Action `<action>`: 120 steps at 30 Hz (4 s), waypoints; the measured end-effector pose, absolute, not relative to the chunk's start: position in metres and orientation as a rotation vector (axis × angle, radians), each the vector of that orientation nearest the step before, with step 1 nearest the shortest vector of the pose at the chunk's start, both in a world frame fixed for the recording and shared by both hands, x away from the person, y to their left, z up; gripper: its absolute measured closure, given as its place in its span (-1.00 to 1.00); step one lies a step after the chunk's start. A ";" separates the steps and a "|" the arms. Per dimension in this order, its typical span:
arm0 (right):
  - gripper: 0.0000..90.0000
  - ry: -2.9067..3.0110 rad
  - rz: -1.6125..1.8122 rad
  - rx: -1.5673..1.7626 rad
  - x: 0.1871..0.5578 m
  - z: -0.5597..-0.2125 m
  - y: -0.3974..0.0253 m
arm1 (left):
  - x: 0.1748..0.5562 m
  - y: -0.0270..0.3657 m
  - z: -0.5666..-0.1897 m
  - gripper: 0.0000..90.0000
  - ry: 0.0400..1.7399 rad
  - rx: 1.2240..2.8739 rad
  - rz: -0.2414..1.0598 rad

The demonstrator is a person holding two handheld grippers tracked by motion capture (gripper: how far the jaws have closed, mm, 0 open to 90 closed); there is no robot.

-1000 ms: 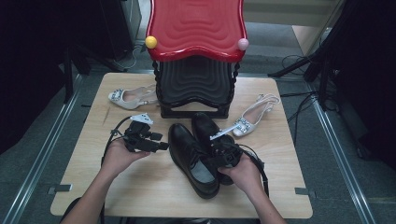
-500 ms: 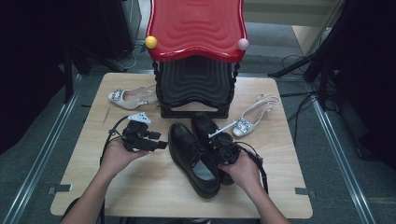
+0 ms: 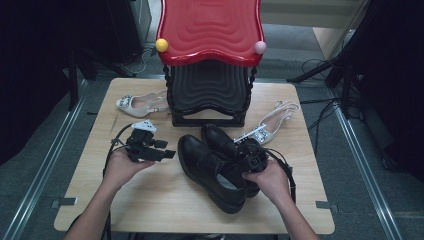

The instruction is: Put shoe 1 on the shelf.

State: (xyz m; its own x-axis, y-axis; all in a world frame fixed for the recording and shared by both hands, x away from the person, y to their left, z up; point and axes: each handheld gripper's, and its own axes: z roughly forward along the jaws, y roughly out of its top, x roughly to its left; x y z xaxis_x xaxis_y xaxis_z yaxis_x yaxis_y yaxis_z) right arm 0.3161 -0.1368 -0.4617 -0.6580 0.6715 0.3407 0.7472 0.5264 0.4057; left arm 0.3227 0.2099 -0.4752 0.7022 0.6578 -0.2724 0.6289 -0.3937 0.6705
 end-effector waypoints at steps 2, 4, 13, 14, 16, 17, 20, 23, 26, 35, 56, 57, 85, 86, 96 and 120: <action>0.85 -2.585 -0.822 -1.211 0.317 -0.457 -0.140 | 0.322 0.213 -0.475 -0.05 0.983 2.114 0.054; 0.85 -2.550 -0.856 -1.195 0.317 -0.453 -0.144 | 0.321 0.216 -0.476 -0.05 0.990 2.113 0.065; 0.85 -2.499 -1.011 -1.144 0.316 -0.412 -0.155 | 0.316 0.227 -0.478 -0.05 1.024 2.120 0.103; 0.85 -2.496 -1.035 -1.139 0.317 -0.405 -0.156 | 0.315 0.227 -0.478 -0.05 1.027 2.116 0.110; 0.85 -2.489 -1.069 -1.132 0.318 -0.396 -0.157 | 0.314 0.229 -0.478 -0.05 1.028 2.117 0.107; 0.85 -2.482 -1.084 -1.126 0.319 -0.392 -0.157 | 0.314 0.229 -0.478 -0.05 1.028 2.117 0.107; 0.85 -2.472 -1.130 -1.143 0.324 -0.381 -0.157 | 0.313 0.228 -0.479 -0.05 1.027 2.119 0.110; 0.85 -2.464 -1.170 -1.175 0.332 -0.374 -0.155 | 0.313 0.228 -0.479 -0.05 1.019 2.124 0.114; 0.85 -2.450 -1.219 -1.228 0.346 -0.366 -0.151 | 0.312 0.227 -0.480 -0.05 1.016 2.124 0.110; 0.85 -2.387 -1.340 -1.444 0.386 -0.358 -0.136 | 0.313 0.225 -0.481 -0.05 1.010 2.128 0.098; 0.85 -2.432 -1.436 -1.842 0.423 -0.379 -0.081 | 0.313 0.222 -0.482 -0.05 0.992 2.141 0.087; 0.85 -2.400 -1.460 -1.863 0.425 -0.380 -0.077 | 0.313 0.221 -0.482 -0.05 0.989 2.142 0.081; 0.47 -2.515 -1.473 -1.877 0.435 -0.381 -0.043 | 0.314 0.222 -0.482 -0.05 0.983 2.131 0.074; 0.44 -2.511 -1.477 -1.865 0.435 -0.381 -0.043 | 0.314 0.222 -0.481 -0.05 0.983 2.130 0.075; 0.26 -2.533 -1.555 -1.695 0.420 -0.374 -0.056 | 0.314 0.221 -0.478 -0.05 0.979 2.125 0.075; 0.04 -2.570 -1.626 -1.260 0.360 -0.358 -0.098 | 0.343 0.212 -0.409 0.66 0.884 2.063 0.058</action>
